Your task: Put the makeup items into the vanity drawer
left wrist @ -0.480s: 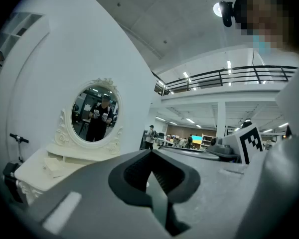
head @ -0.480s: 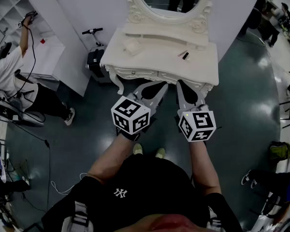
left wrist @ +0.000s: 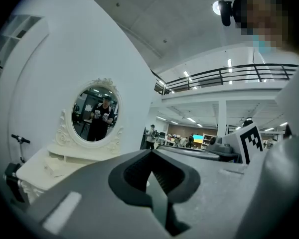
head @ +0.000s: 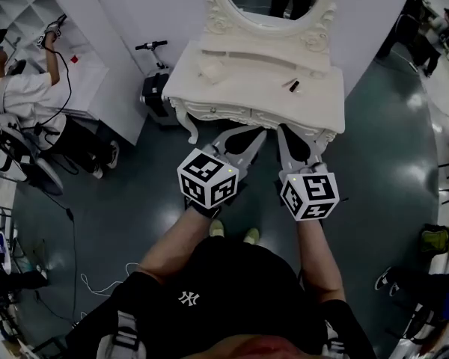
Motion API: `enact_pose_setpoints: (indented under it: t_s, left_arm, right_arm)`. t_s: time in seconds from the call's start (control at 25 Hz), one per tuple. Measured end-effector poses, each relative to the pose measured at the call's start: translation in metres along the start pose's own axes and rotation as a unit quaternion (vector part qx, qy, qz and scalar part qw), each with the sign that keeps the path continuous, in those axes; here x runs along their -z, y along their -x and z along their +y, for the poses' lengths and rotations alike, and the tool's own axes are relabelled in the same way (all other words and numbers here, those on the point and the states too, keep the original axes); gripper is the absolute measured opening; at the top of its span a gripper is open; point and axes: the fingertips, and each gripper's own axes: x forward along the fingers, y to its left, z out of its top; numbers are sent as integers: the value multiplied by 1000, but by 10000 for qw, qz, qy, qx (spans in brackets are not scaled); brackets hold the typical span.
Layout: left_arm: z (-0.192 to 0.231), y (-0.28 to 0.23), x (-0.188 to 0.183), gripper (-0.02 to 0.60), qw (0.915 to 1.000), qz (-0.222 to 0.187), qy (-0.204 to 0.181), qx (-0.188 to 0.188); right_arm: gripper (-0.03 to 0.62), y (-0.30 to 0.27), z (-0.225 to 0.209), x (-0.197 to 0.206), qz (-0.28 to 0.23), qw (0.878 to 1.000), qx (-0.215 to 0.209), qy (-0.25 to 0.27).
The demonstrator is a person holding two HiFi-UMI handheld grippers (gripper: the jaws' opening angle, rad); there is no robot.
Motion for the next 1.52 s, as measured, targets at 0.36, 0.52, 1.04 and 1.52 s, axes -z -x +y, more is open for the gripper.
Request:
enact_pose_setpoints:
  t_s: [0.36,0.52,1.04,1.52]
  left_arm:
    - [7,-13,-2,0,9997,32,-63,-254]
    - [4,-20,9,0,9993,90,-61,-349]
    - [19,-56,25,0,9989,346,16,-330]
    - [101,-113,27,0,9987,501,80,-106]
  right_arm:
    - [25,12,-34,-11,-295,9987,99,-414]
    - [25,20,-49,-1,-291,9980,120,-548]
    - [24,4,-81,13,-208,9964,189,-802]
    - [24,-81,-114,23,-52,9959,380,-822]
